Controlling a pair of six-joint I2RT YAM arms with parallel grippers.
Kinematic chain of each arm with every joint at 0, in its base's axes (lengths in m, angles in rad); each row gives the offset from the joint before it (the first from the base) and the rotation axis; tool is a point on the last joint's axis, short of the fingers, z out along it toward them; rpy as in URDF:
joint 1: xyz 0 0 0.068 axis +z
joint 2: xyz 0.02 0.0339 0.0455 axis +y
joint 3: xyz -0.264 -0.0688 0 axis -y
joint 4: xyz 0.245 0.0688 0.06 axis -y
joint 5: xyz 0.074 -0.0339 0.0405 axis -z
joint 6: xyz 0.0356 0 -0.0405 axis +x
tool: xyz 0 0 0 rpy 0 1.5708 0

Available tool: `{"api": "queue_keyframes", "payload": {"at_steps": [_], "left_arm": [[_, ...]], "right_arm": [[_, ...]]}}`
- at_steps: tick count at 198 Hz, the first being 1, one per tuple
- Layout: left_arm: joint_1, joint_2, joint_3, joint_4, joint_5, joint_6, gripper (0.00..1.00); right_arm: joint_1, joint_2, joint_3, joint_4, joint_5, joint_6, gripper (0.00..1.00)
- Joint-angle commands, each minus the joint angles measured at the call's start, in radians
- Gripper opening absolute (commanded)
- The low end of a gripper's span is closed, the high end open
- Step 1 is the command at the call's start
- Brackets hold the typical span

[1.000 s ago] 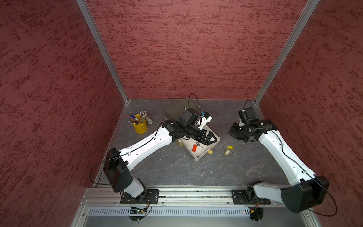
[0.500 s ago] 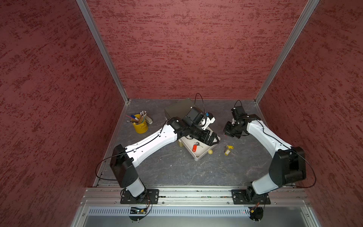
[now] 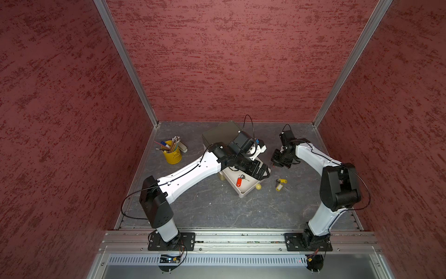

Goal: Take the keys out of the drawer
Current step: Place the key at the center of the board.

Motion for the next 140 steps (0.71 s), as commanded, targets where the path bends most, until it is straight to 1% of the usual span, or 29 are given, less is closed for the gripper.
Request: {"api": "queue_keyframes", "payload": {"at_steps": [1, 140], "left_arm": [[-0.007, -0.014, 0.004, -0.012, -0.015, 0.019, 1.0], [-0.005, -0.046, -0.042, -0.01, -0.026, 0.016, 1.0]], "right_arm": [[-0.015, 0.029, 0.028, 0.033, -0.015, -0.013, 0.0], [-0.031, 0.138, 0.073, 0.077, -0.024, -0.003, 0.0]]}}
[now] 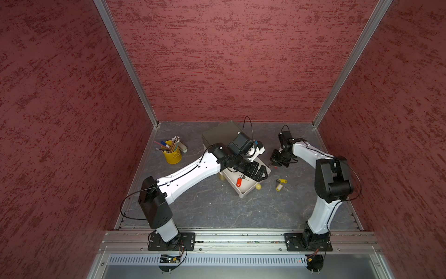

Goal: Take the keys out of the drawer
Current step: Place the key at the center of the board.

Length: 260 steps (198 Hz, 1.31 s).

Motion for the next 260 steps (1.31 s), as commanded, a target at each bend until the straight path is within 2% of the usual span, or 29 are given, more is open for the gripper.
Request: {"api": "queue_keyframes", "payload": {"at_steps": [1, 65, 101, 124, 156, 260], "left_arm": [[-0.005, -0.034, -0.017, 0.005, -0.011, 0.011, 1.0], [-0.004, -0.03, -0.014, 0.002, -0.012, 0.016, 1.0], [-0.004, -0.025, -0.011, -0.003, -0.014, 0.022, 1.0], [-0.002, -0.021, -0.006, -0.003, -0.013, 0.027, 1.0], [0.001, -0.015, -0.001, -0.002, -0.01, 0.029, 1.0], [0.009, -0.041, -0.017, 0.029, -0.012, 0.027, 1.0]], "right_arm": [[-0.011, 0.023, 0.033, 0.025, -0.007, 0.0, 0.0], [-0.021, 0.072, 0.06, 0.028, -0.006, -0.007, 0.02], [-0.032, 0.084, 0.059, 0.028, -0.006, -0.008, 0.09], [-0.036, 0.082, 0.06, 0.028, -0.009, -0.008, 0.18], [-0.039, 0.078, 0.063, 0.017, -0.005, -0.015, 0.21], [-0.043, -0.057, 0.063, -0.027, -0.018, -0.007, 0.27]]}}
